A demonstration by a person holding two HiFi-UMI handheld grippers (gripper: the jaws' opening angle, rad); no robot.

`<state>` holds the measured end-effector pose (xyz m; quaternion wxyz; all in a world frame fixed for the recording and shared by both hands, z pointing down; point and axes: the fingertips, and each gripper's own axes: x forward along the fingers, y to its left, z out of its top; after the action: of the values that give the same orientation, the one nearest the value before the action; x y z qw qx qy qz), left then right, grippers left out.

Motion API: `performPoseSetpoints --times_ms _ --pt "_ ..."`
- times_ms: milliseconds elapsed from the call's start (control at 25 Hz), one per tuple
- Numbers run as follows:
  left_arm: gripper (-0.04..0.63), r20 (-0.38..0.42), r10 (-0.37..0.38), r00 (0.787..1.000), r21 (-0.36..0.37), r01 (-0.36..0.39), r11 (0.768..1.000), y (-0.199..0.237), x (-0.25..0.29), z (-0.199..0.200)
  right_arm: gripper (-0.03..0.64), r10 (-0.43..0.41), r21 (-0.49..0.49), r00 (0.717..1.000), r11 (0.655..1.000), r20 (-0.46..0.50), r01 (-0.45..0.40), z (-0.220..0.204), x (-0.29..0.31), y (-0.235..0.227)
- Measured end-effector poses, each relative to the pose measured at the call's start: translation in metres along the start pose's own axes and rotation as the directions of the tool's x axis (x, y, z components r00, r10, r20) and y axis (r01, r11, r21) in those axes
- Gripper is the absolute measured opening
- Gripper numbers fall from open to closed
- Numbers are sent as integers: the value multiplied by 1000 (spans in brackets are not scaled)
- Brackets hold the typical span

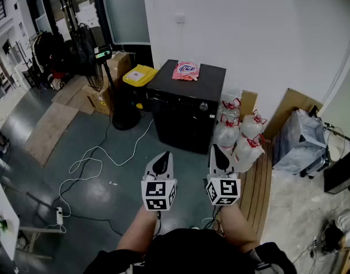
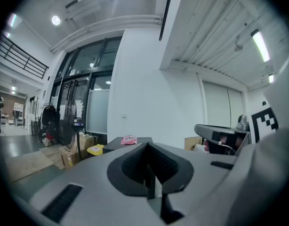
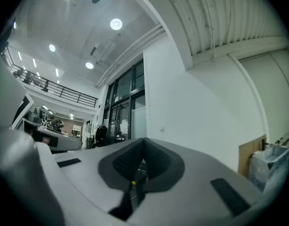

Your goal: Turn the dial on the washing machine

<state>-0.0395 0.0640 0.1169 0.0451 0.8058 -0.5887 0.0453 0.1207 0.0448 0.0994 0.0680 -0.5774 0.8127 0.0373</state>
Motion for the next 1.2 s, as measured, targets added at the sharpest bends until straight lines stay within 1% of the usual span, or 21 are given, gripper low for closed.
performPoseSetpoints --times_ms 360,560,720,1000,1200 --pt "12 17 -11 1000 3 11 1000 3 -26 3 3 -12 -14 999 1000 39 13 11 -22 23" --pt "12 15 -20 1000 -3 20 1000 13 -41 -3 3 -17 -30 1000 999 24 17 7 -29 43" --pt "12 23 -28 999 -9 28 1000 26 -50 -4 3 -4 -46 1000 999 12 5 3 -28 63" --pt "12 11 -54 999 -1 54 999 40 -58 -22 4 -11 -68 1000 998 1 11 -13 -37 84" --pt "12 23 -62 998 14 62 998 50 -55 -14 3 -18 -84 1000 996 12 19 -11 -30 88"
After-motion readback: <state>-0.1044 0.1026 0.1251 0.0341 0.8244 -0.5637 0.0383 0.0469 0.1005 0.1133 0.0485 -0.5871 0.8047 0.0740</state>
